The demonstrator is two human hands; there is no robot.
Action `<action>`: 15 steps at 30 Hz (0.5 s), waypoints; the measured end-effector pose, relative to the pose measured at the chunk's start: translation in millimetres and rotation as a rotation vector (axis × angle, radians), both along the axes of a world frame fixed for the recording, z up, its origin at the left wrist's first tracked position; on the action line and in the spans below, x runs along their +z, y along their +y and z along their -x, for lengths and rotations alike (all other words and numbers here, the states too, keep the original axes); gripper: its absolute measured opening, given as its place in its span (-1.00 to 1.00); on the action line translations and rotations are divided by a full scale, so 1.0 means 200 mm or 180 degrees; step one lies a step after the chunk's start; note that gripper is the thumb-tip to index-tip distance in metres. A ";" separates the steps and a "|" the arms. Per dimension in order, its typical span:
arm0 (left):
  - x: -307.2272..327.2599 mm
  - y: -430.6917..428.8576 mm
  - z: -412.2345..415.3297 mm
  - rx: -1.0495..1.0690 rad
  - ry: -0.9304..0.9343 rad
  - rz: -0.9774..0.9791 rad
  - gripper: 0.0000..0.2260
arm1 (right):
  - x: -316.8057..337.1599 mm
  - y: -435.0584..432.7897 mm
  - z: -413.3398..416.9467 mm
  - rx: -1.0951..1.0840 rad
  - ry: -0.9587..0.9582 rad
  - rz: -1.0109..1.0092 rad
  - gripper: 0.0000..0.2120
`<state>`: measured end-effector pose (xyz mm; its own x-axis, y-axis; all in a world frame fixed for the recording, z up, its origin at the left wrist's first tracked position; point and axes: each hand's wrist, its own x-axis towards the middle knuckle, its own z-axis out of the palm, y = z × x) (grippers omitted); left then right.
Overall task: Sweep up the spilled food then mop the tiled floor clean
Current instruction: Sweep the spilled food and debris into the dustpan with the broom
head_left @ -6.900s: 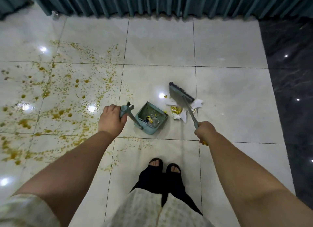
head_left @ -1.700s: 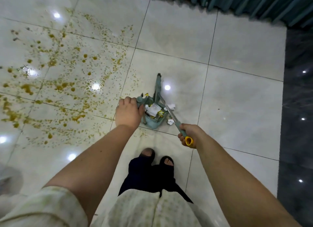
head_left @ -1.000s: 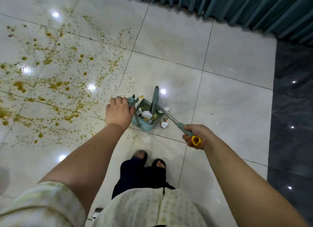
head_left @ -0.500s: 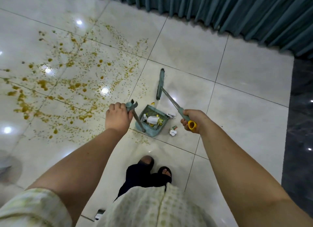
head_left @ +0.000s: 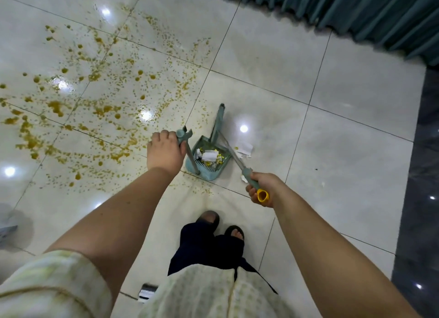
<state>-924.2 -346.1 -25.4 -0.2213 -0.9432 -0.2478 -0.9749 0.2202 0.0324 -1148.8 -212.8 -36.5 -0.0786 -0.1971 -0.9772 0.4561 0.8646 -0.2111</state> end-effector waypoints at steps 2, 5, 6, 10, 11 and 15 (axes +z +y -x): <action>0.01 0.01 0.01 0.0004 0.0020 -0.0027 -0.62 | 0.10 0.00 0.06 -0.0108 -0.0188 -0.0016 -0.79; 0.03 0.03 0.01 0.0010 0.0054 -0.0093 -0.62 | 0.24 0.02 0.15 0.0008 -0.0031 0.0075 -0.81; 0.03 0.03 0.01 0.0009 0.0073 -0.0099 -0.62 | 0.26 0.03 0.16 0.0085 0.0108 0.0129 -0.80; 0.02 0.02 -0.01 -0.0016 0.0124 -0.0063 -0.63 | 0.24 -0.02 0.10 0.0096 0.0476 0.0403 -0.69; 0.01 0.02 -0.01 -0.0022 0.0123 -0.0056 -0.63 | 0.23 -0.05 0.09 0.0084 0.0521 0.0450 -0.68; -0.01 0.02 -0.01 -0.0008 0.0104 -0.0048 -0.63 | 0.13 -0.14 0.02 0.0071 0.0578 0.0368 -0.71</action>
<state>-921.9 -342.6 -26.9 -0.2320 -0.9389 -0.2545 -0.9727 0.2220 0.0676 -1151.8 -241.1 -10.3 -0.2458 -0.3108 -0.9181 0.3826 0.8392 -0.3865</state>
